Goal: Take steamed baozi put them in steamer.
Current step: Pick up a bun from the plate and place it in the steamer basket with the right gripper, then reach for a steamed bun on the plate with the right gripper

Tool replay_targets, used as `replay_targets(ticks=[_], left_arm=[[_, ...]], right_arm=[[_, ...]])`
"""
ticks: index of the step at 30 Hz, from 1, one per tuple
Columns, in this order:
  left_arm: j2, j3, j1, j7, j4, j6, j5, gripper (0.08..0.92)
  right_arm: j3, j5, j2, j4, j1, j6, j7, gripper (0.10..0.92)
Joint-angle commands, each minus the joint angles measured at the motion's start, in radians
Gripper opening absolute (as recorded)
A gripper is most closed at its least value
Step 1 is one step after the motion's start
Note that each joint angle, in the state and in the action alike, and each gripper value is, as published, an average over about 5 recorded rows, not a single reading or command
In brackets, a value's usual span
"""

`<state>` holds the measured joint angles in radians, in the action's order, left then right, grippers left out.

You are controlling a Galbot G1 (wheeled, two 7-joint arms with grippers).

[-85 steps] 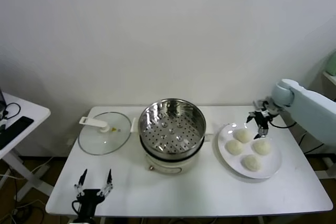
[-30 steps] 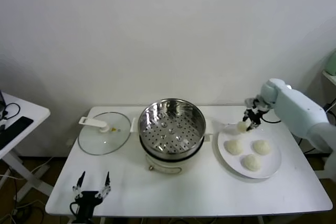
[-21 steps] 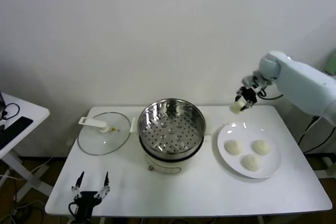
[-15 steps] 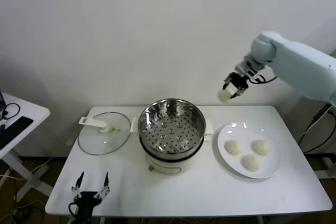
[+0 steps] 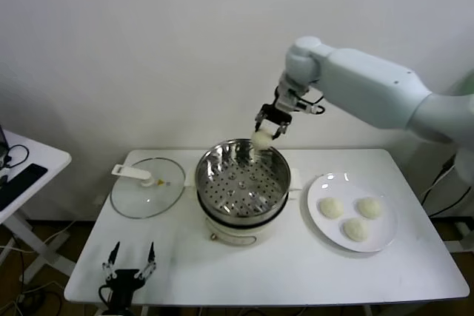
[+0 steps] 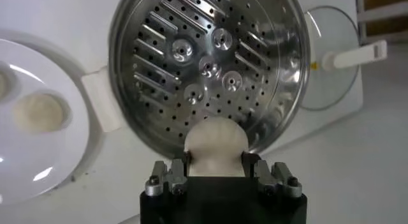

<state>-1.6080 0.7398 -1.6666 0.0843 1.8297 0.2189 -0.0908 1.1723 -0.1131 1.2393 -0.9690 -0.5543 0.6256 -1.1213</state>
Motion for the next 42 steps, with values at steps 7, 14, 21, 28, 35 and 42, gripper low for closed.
replay_targets(ticks=[7, 14, 21, 28, 35, 42], left_arm=[[-0.009, 0.0, -0.004, -0.011, -0.024, 0.018, -0.016, 0.823], [-0.009, 0.0, 0.001, -0.012, -0.03, 0.019, -0.019, 0.823], [-0.01, -0.001, 0.003, -0.011, -0.027, 0.016, -0.023, 0.823], [-0.01, -0.002, -0.001, -0.01, -0.02, 0.013, -0.026, 0.823], [-0.012, -0.004, -0.008, -0.008, -0.006, 0.009, -0.035, 0.823], [-0.007, 0.002, -0.009, -0.008, -0.008, 0.012, -0.036, 0.823]], right_arm=[[-0.145, -0.314, 0.172, 0.259, 0.193, 0.157, 0.049, 0.56], [-0.154, -0.316, 0.188, 0.305, 0.209, 0.17, 0.064, 0.56], [-0.165, -0.3, 0.209, 0.342, 0.217, 0.179, 0.084, 0.563], [-0.13, -0.193, 0.195, 0.316, 0.182, 0.19, 0.065, 0.637], [0.01, 0.122, 0.102, 0.233, 0.031, 0.17, 0.021, 0.796], [0.258, 0.481, -0.086, 0.17, -0.196, -0.081, -0.013, 0.822]])
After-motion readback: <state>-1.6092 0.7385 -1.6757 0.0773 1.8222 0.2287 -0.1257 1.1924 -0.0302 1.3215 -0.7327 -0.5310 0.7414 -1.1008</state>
